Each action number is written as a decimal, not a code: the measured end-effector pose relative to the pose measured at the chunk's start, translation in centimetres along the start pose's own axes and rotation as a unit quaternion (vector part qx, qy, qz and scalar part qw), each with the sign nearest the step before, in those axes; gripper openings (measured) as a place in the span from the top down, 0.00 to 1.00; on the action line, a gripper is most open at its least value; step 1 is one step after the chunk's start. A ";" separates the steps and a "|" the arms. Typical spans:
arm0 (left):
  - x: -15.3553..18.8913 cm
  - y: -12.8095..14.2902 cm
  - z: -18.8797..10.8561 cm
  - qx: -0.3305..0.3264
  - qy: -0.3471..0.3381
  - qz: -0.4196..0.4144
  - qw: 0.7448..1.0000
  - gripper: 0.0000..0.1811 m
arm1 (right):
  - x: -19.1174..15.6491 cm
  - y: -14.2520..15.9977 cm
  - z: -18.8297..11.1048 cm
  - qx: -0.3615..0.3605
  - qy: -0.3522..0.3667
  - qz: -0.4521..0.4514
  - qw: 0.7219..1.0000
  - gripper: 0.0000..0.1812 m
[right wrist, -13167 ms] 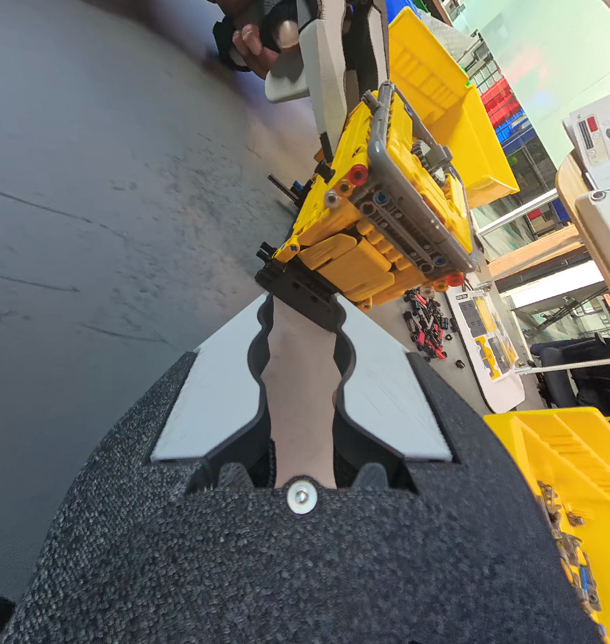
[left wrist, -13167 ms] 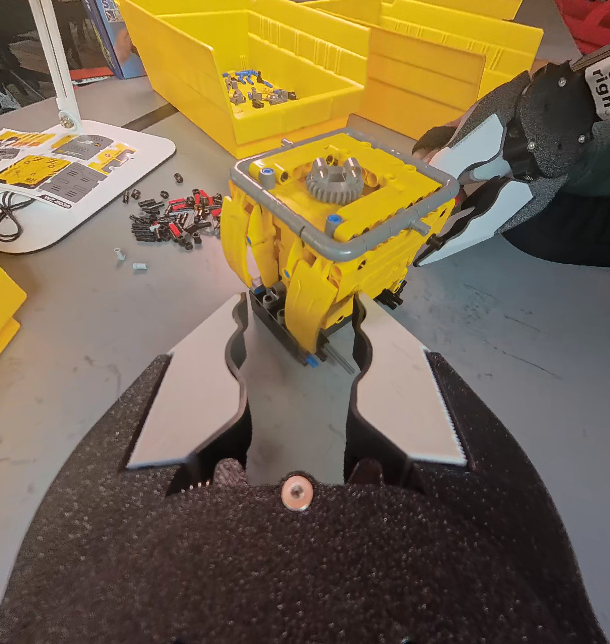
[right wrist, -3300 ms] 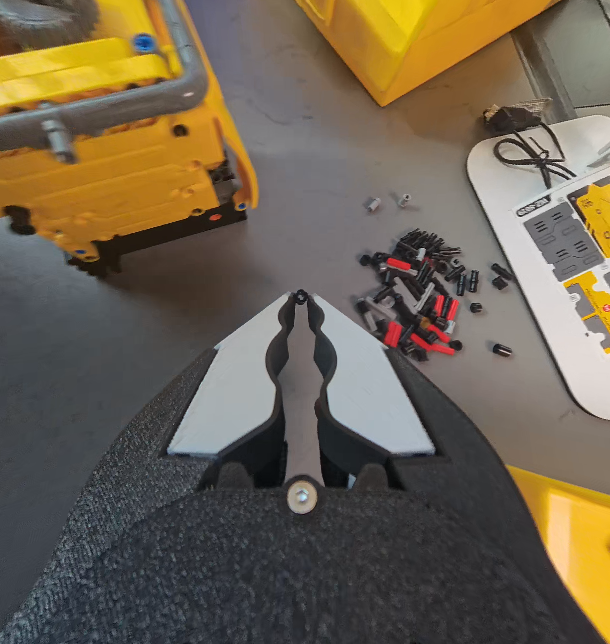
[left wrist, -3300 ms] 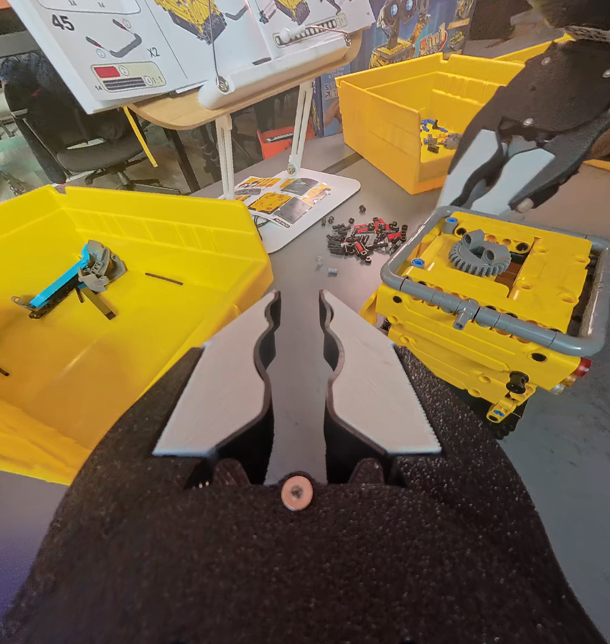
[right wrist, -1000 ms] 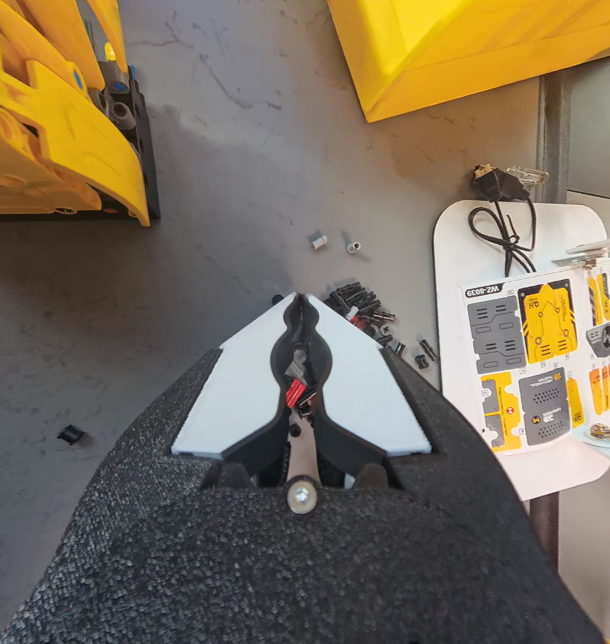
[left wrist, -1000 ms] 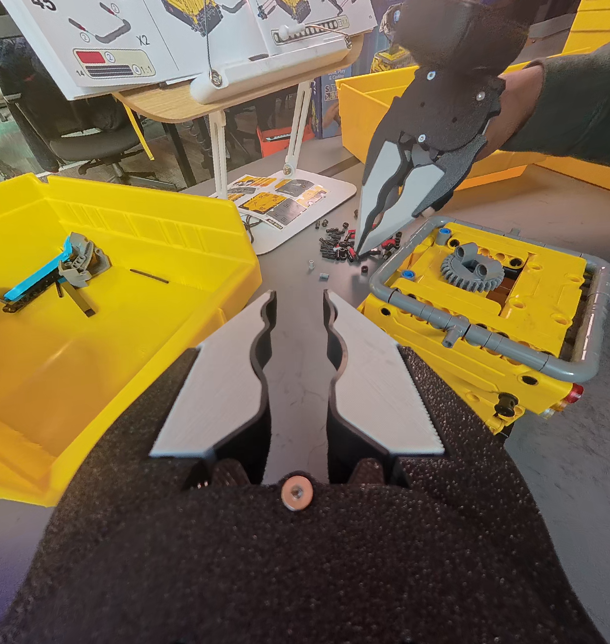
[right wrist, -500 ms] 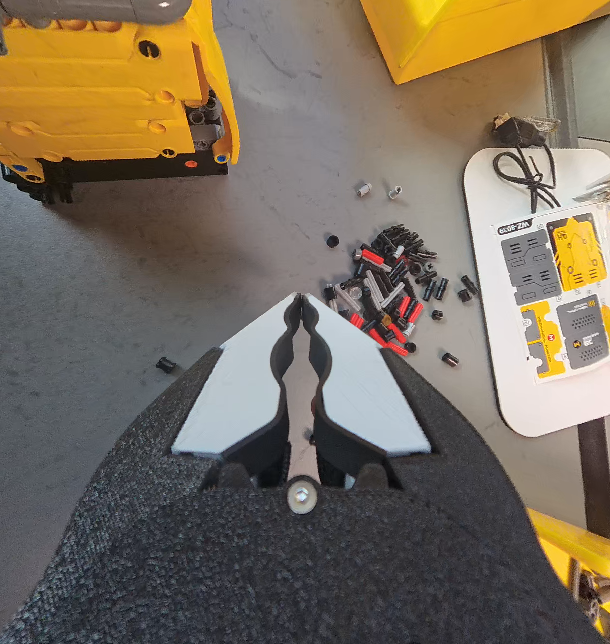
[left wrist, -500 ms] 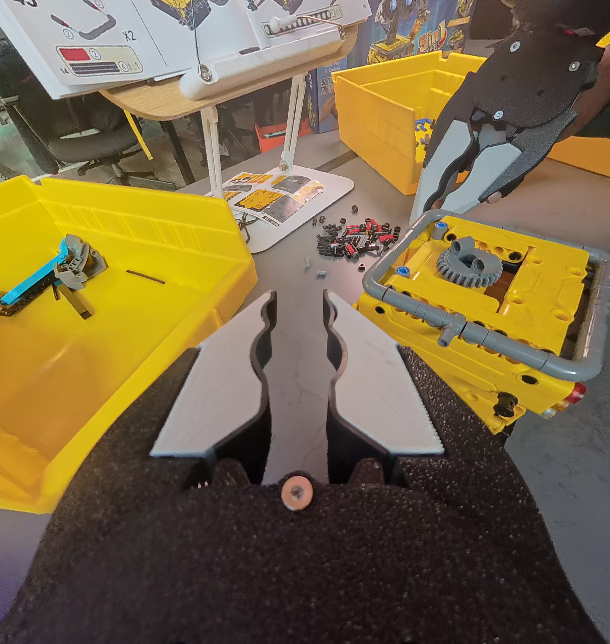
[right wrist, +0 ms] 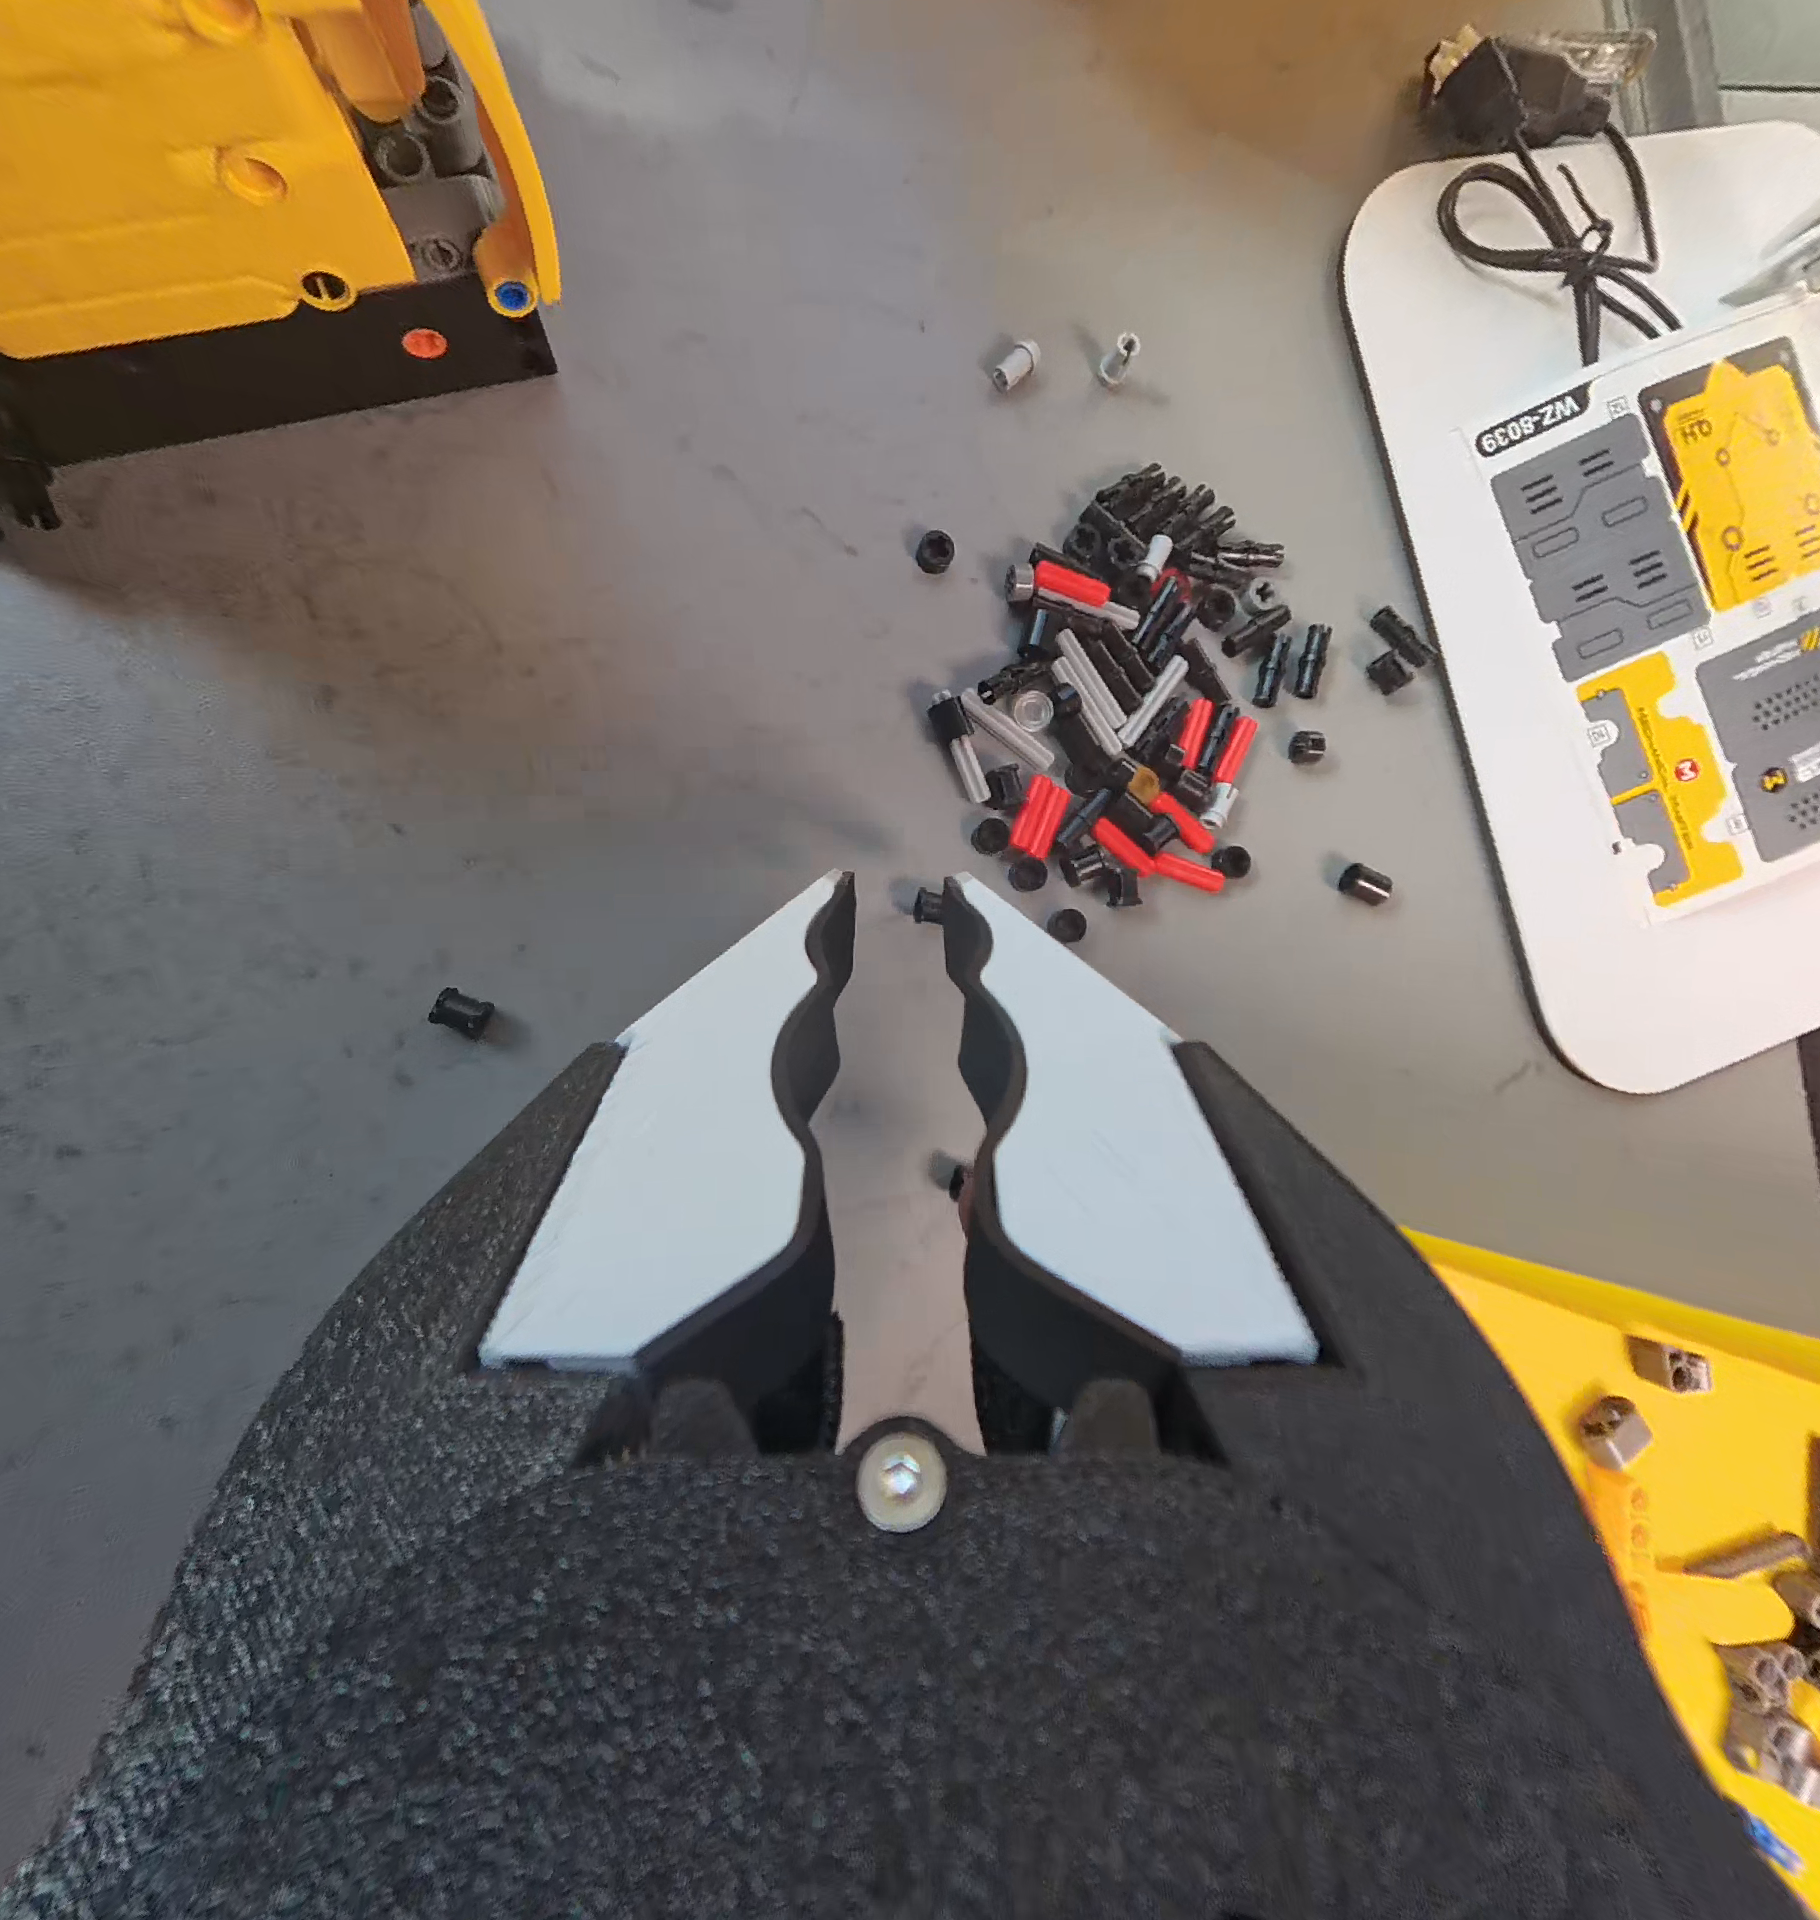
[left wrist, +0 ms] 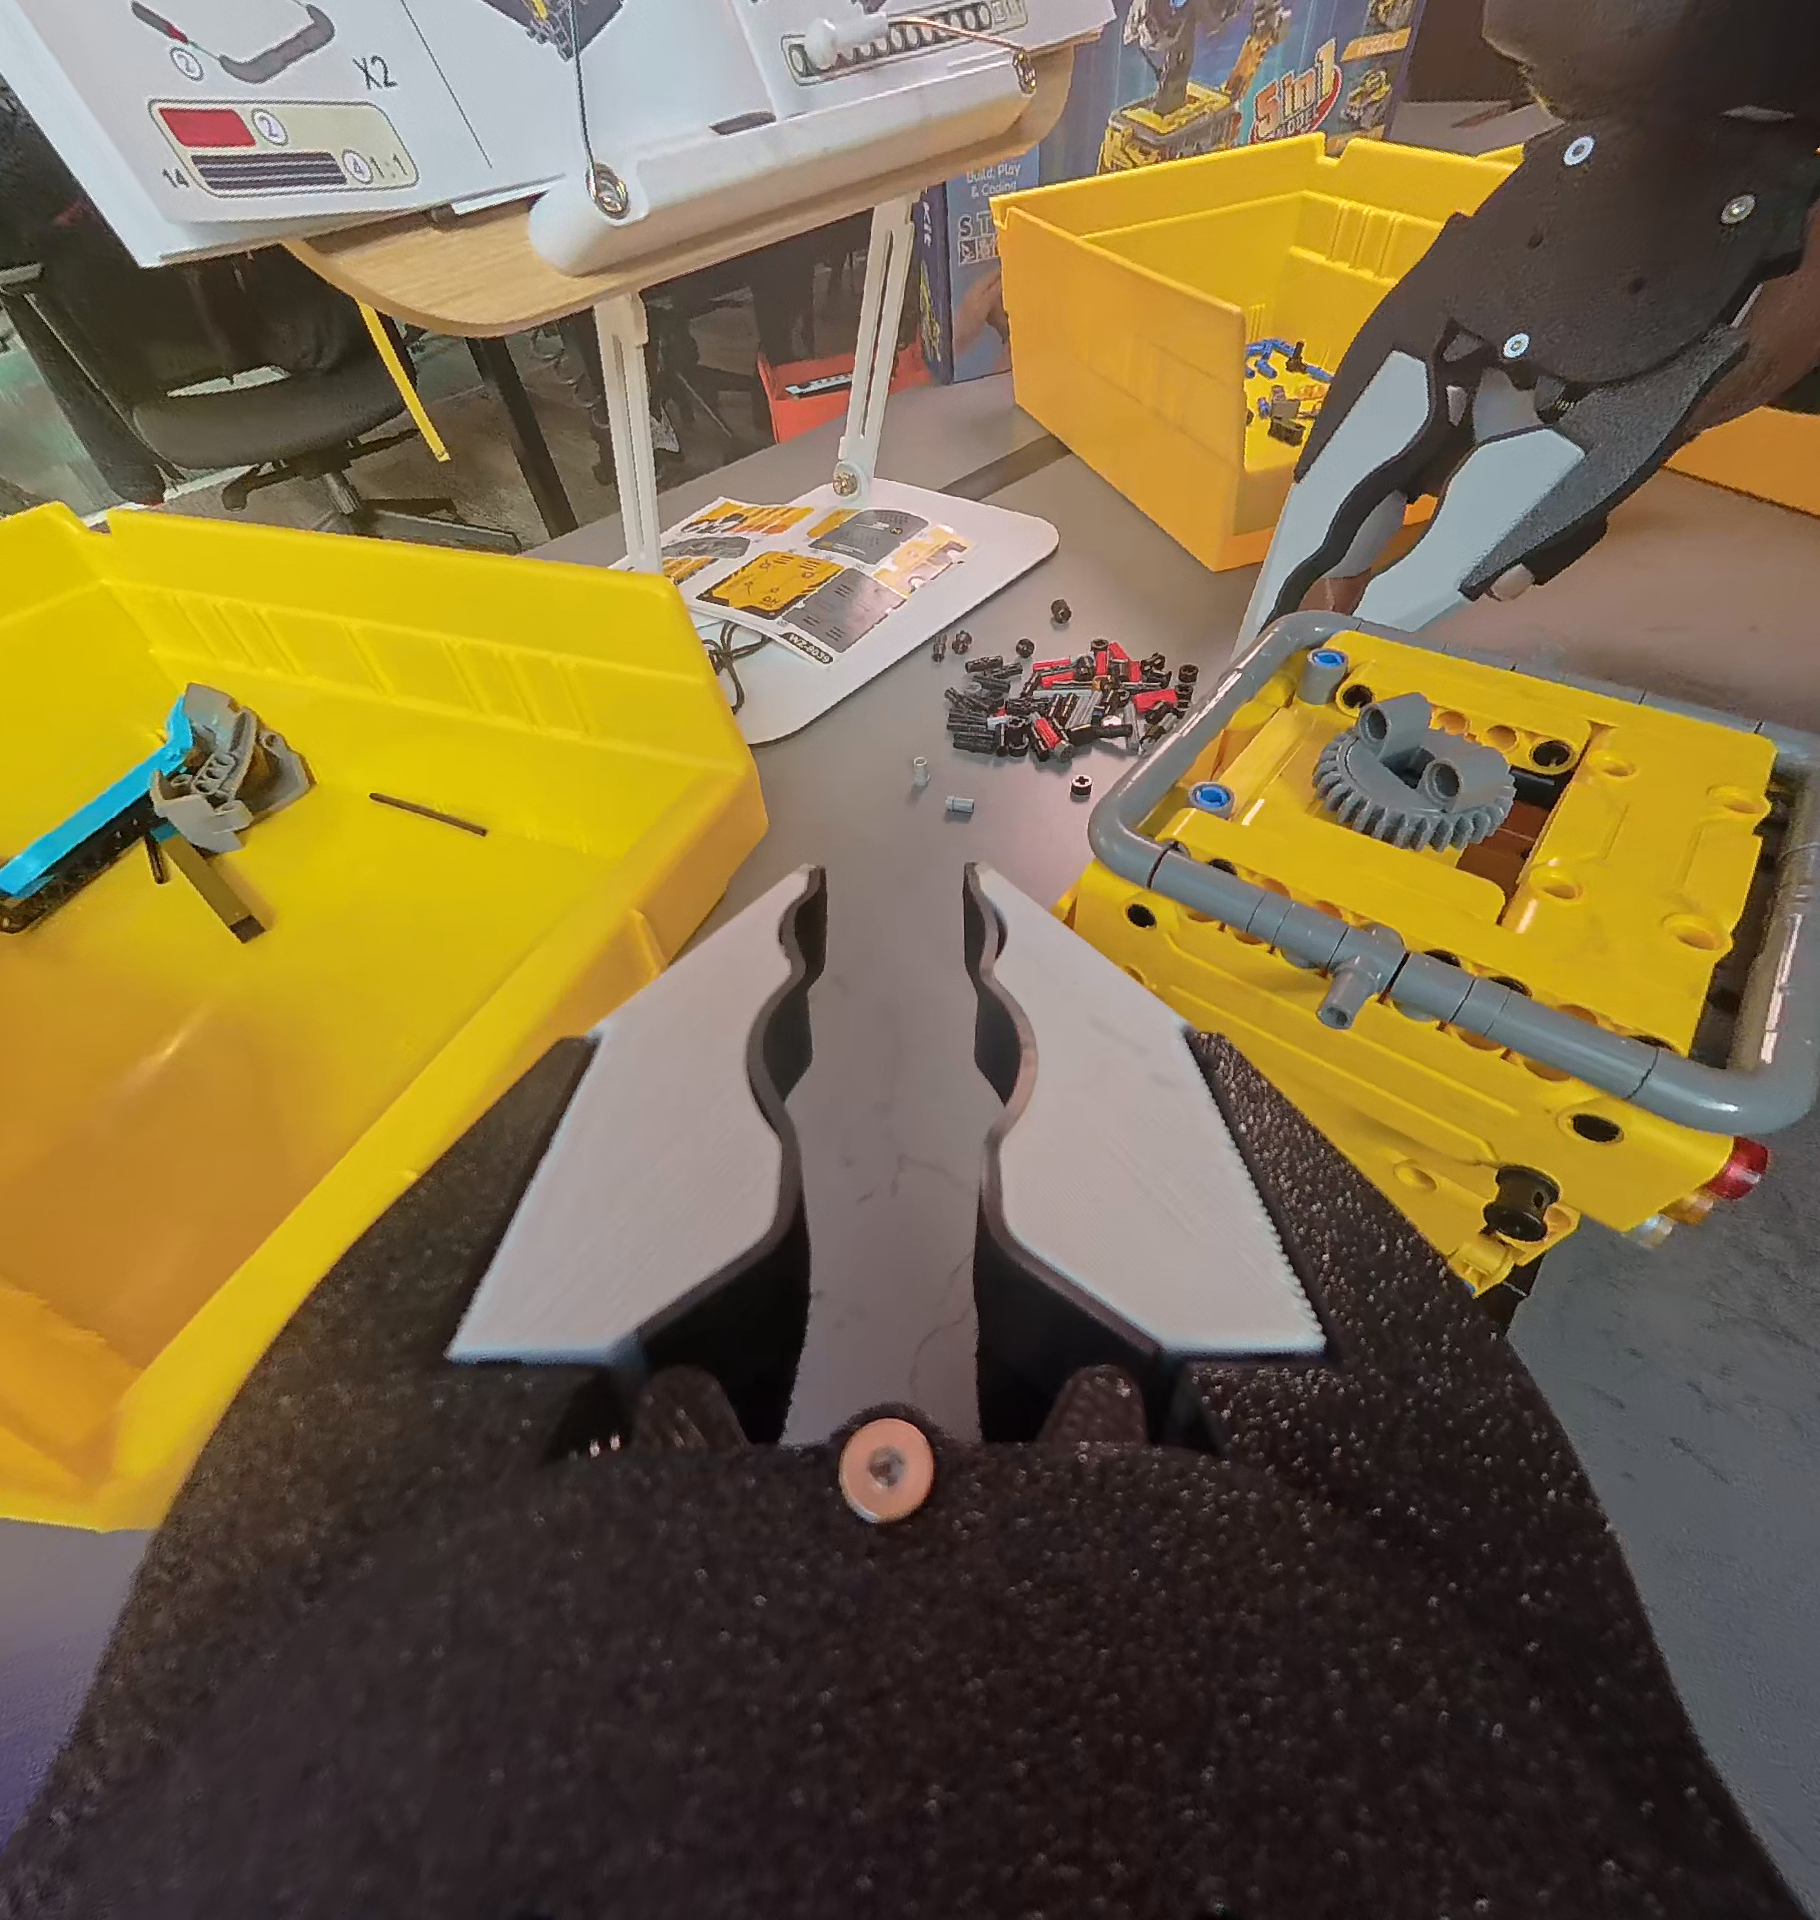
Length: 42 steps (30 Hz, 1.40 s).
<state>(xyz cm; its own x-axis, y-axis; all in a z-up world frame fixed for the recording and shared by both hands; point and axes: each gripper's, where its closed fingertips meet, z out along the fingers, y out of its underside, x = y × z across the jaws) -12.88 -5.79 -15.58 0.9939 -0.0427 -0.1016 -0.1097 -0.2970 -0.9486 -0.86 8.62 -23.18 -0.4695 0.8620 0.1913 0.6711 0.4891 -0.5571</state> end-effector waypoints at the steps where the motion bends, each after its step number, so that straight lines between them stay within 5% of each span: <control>1: 0.0 0.0 0.0 0.000 0.000 0.000 1.000 0.86 | 0.1 0.1 0.0 0.001 0.003 0.006 1.000 0.91; 10: 0.0 0.2 0.1 -0.003 0.000 0.001 1.000 0.86 | 0.4 1.1 0.5 -0.007 -0.008 0.060 0.998 0.96; 21: 0.3 -0.1 0.1 -0.002 0.002 0.008 1.000 0.86 | -5.4 2.8 -2.2 0.015 -0.008 -0.069 0.997 0.96; 31: 0.3 0.5 0.4 -0.013 0.001 0.009 1.000 0.86 | -8.5 3.1 -3.2 0.043 -0.066 -0.033 0.996 0.91; 42: 0.3 0.8 0.5 -0.018 0.002 0.010 1.000 0.86 | -7.5 3.0 -3.3 0.064 -0.078 0.067 0.993 0.95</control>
<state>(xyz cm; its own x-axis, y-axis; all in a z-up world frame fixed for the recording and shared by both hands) -12.64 -5.53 -16.53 0.9915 -0.0518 -0.1191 -0.1296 -0.3299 -0.9351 6.60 4.07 -23.62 -0.4712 0.8819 -0.0137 0.6597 0.3421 -0.6692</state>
